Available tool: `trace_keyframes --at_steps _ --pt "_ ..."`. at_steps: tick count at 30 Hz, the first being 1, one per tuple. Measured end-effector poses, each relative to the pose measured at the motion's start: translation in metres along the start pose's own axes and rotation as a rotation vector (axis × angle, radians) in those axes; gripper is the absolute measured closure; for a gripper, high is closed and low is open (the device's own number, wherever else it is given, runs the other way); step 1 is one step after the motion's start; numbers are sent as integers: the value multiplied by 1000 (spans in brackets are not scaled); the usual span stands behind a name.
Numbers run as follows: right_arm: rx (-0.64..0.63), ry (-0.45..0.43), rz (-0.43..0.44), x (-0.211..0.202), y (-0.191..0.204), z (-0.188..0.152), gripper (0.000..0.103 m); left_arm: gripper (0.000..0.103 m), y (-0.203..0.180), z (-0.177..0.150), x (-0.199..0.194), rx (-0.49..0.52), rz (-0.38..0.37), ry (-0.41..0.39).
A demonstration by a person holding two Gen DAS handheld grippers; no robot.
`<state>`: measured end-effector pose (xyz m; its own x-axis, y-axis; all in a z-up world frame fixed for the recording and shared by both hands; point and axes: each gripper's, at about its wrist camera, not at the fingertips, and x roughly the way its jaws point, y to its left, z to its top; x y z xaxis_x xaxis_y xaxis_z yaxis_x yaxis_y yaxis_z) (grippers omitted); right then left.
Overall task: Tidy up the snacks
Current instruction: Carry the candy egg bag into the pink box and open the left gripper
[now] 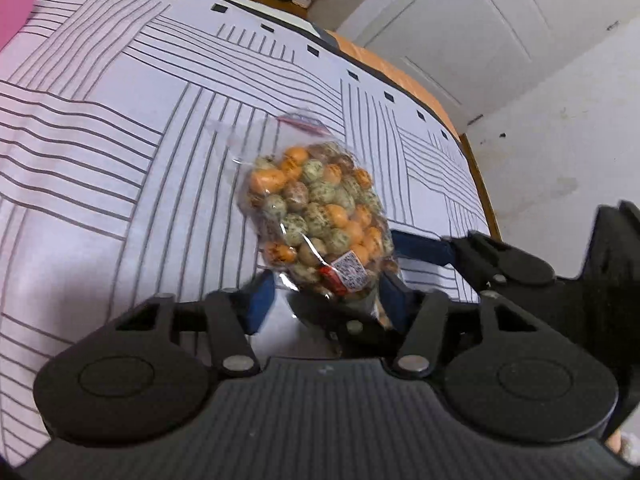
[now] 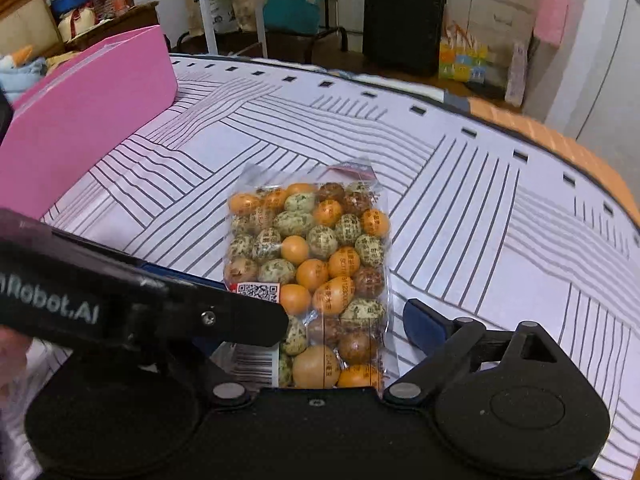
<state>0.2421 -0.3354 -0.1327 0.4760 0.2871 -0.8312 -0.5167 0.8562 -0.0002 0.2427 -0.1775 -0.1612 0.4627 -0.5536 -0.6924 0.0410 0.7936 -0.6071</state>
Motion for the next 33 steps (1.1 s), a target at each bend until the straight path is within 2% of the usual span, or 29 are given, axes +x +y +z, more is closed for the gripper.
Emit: trace_keyframes --at_steps 4,8,13,18,23,33 --pt "-10 3 -40 -4 13 3 24 55 3 2 4 -10 -11 14" --pt "76 4 -38 -9 15 8 30 56 7 5 0 -26 -35 12" --pt "93 -26 -40 -20 36 10 31 56 5 11 -18 29 -14 27" --pt "141 -38 -26 -33 60 15 31 55 0 15 -41 89 44 63" --pt "123 -43 -13 -55 89 24 32 55 -8 15 -72 127 116 82" --pt "65 -47 -35 -119 152 52 32 55 -15 11 -161 117 95 78"
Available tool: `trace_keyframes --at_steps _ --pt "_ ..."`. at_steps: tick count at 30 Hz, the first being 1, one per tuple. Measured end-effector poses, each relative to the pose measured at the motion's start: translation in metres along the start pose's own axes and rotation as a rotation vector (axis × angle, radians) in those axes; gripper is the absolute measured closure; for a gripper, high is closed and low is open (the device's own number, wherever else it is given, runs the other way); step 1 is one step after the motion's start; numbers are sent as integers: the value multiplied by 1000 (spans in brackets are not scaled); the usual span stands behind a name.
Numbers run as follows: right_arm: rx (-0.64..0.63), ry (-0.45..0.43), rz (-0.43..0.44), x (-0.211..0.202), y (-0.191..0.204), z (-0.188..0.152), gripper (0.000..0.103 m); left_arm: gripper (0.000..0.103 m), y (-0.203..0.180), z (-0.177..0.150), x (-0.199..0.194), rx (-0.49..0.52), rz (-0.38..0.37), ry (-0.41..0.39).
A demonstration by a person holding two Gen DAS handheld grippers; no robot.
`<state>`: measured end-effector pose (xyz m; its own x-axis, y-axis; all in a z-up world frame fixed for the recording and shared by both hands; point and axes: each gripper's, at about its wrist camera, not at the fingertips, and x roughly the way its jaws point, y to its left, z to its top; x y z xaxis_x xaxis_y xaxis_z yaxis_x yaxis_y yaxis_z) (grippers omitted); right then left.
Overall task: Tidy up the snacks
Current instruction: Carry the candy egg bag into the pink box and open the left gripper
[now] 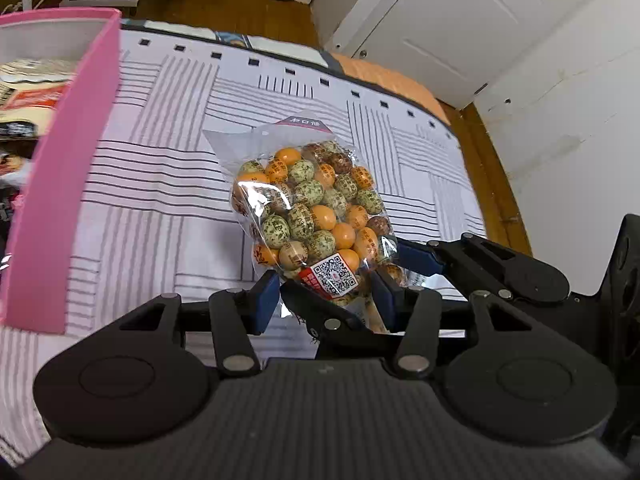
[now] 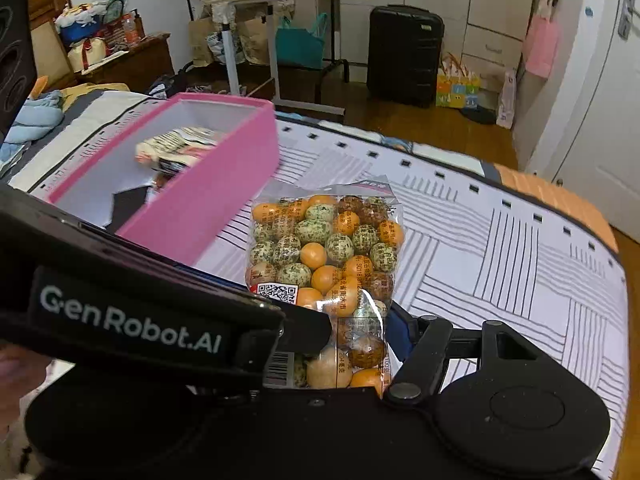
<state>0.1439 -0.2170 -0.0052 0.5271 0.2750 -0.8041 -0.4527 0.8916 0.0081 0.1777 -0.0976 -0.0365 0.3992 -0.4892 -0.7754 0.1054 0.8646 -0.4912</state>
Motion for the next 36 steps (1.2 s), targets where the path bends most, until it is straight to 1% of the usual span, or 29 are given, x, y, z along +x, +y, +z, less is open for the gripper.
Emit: trace_keyframes --at_steps 3,7,12,16,18,20,23,27,30,31,32,34,35,36 --pt "-25 -11 -5 -14 21 9 32 55 2 -4 -26 -3 -10 -21" --pt "-67 -43 3 -27 51 22 32 55 13 -10 -63 -11 -17 -71" --pt "-149 -95 22 -24 89 41 32 52 37 -16 -103 -25 -17 -154" --pt "-247 -140 88 -9 120 60 32 49 68 -17 -126 -55 1 -216" --pt "-335 -170 131 3 136 67 31 48 86 -16 -139 -74 22 -250" --pt "-398 -173 165 16 150 72 31 48 103 -16 -147 -92 46 -272" --pt "-473 -166 221 39 166 79 32 48 133 -15 -151 -150 81 -282" --pt "-637 -195 264 64 187 81 31 48 169 -14 -145 -212 125 -283" --pt "-740 -200 281 82 197 83 25 48 192 -12 -135 -247 142 -276" --pt "-753 -192 286 86 197 84 21 48 198 -11 -131 -256 148 -270" --pt "-762 -183 287 90 197 83 20 47 204 -12 -128 -273 150 -262" --pt "-737 -175 247 92 195 83 20 45 209 -14 -120 -288 162 -252" --pt "-713 -178 231 91 193 81 20 44 209 -14 -120 -274 177 -262" --pt "-697 -181 229 88 189 80 20 43 206 -15 -121 -253 209 -275"
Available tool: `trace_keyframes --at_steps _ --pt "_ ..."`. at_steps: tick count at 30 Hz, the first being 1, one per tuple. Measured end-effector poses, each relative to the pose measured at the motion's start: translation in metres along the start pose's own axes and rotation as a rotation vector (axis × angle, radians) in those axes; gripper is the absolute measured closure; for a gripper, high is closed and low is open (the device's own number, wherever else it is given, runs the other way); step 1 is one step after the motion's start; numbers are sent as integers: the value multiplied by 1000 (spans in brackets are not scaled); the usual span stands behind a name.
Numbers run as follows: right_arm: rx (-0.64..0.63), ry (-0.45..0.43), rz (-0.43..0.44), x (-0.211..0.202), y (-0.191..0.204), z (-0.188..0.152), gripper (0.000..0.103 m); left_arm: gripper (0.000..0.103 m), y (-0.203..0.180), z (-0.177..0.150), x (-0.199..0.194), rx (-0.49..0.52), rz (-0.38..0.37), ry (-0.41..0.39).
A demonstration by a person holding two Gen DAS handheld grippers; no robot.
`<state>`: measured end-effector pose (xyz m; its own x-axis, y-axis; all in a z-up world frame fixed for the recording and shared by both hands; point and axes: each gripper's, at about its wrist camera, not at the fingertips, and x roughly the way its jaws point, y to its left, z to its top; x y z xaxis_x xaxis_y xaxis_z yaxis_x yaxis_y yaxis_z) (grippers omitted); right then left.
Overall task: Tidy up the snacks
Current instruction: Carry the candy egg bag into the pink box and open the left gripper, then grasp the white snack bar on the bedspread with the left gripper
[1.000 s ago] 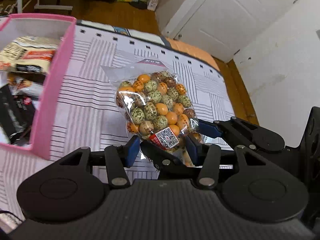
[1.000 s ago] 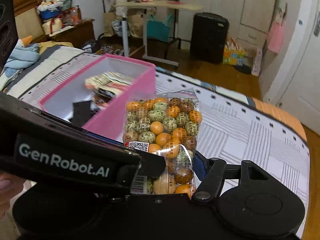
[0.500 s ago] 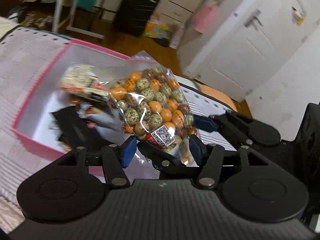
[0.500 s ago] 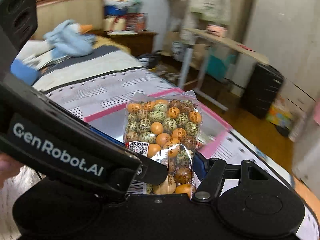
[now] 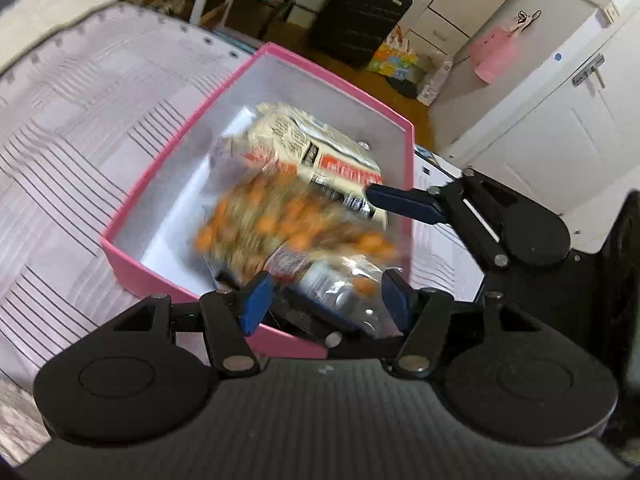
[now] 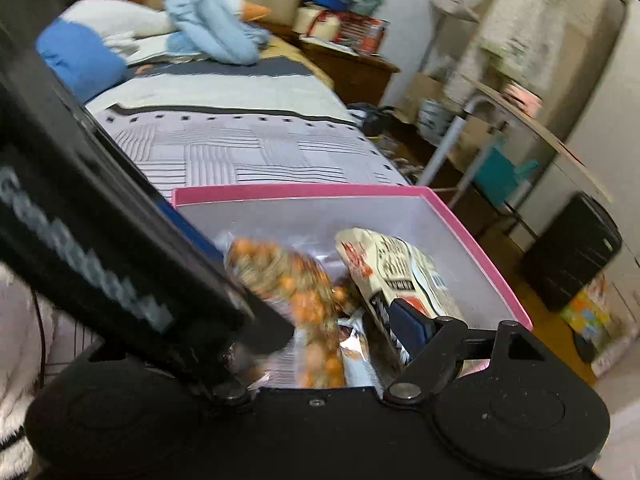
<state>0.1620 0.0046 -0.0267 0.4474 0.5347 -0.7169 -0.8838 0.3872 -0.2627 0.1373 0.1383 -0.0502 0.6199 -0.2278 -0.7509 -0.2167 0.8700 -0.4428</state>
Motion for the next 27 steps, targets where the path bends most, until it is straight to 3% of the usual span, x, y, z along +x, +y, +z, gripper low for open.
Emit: trace_keyframes --at_steps 3,9,16,20,27 --pt "78 -25 -30 -21 -3 -9 20 43 -6 -2 -9 57 28 -46" --pt "302 -42 -70 -86 -17 -42 20 43 -15 -4 -29 99 -33 -42" --pt "471 33 -105 -153 -33 -85 20 43 -51 -18 -51 194 -86 -34" --pt "588 94 -116 -181 -45 -116 21 44 -83 -27 -59 265 -139 -6" --pt "760 71 -219 -207 -63 -186 22 44 -155 -53 -41 441 -200 62"
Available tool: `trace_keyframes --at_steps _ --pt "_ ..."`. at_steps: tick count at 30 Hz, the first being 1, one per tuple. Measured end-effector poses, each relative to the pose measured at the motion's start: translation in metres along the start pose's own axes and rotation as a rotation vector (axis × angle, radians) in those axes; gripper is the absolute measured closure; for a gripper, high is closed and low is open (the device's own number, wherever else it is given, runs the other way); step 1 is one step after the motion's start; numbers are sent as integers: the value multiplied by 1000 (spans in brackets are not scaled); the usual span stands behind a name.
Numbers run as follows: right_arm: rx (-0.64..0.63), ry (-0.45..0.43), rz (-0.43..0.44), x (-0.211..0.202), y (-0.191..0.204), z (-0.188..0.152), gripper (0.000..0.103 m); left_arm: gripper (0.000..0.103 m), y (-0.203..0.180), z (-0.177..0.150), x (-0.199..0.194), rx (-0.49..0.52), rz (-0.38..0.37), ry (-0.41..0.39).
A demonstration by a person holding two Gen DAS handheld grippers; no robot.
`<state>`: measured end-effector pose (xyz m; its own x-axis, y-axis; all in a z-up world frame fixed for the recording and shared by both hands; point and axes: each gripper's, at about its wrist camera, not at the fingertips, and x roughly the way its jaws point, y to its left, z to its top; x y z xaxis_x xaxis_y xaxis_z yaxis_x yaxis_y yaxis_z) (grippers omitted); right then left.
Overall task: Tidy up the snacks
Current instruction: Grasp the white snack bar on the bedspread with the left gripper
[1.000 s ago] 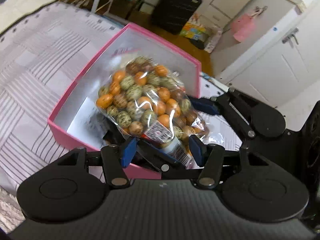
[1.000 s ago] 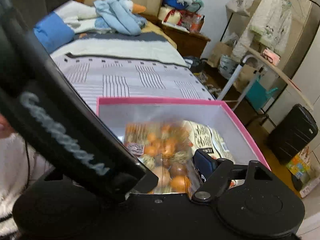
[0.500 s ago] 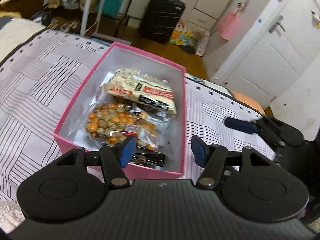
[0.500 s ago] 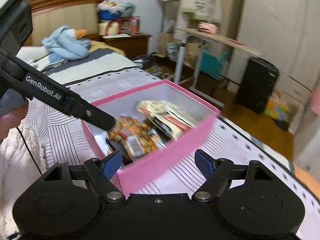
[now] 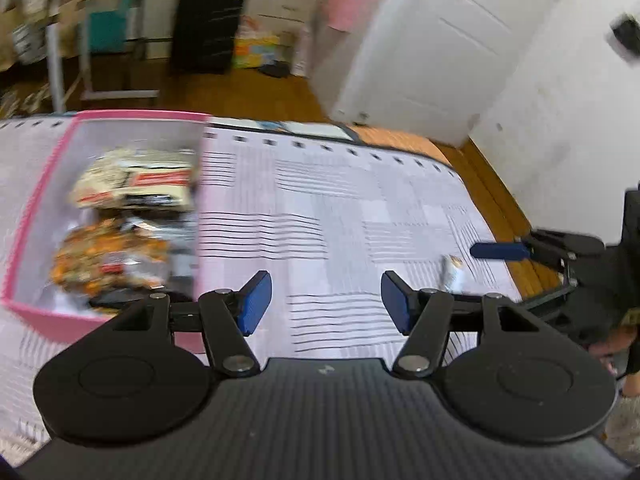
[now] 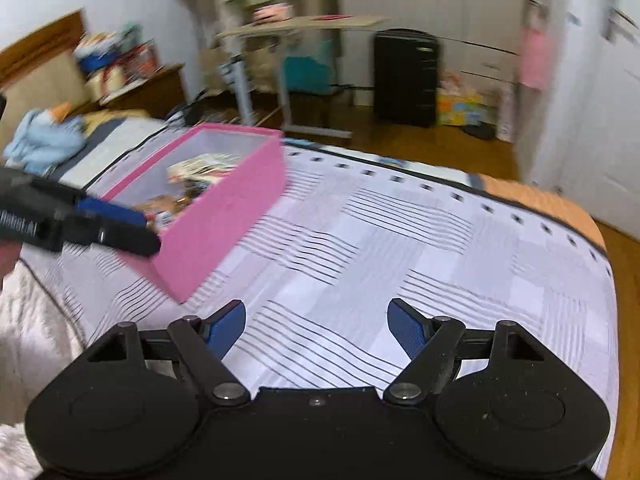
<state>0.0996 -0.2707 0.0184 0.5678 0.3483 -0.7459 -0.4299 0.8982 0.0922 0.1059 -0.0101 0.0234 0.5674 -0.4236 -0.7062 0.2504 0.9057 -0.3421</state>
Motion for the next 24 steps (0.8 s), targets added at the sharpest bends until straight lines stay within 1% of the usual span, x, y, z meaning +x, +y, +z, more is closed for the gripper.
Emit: trace_keyframes --at_steps 2,4,7,11,13,14,16,19,21,23,24 --pt "36 -42 -20 2 -14 -18 22 44 -19 0 18 38 -20 29" --pt "64 -114 -58 4 -22 -40 22 44 -36 -2 40 48 -36 59" --pt "129 -203 -136 15 -32 -74 22 44 -55 -7 71 54 -56 49" --pt "238 -203 -226 39 -49 -102 22 44 -82 -15 112 78 -111 21" --pt "306 -204 -251 51 -62 -114 22 44 -96 -18 134 118 -152 48" --pt "341 -204 -266 58 -70 -120 22 45 -101 -19 144 120 -162 61" --pt "376 -189 -301 70 -80 -129 26 45 -110 -19 163 120 -213 79" --pt "364 -191 -326 82 -85 -137 27 45 -120 -20 192 111 -253 109" --pt "320 -190 -344 87 -86 -136 27 45 -125 -22 211 103 -278 113" --pt "277 -182 -368 94 -83 -135 28 47 -129 -26 231 69 -302 140" --pt "257 -174 -378 98 -81 -135 28 47 -130 -29 243 37 -314 163"
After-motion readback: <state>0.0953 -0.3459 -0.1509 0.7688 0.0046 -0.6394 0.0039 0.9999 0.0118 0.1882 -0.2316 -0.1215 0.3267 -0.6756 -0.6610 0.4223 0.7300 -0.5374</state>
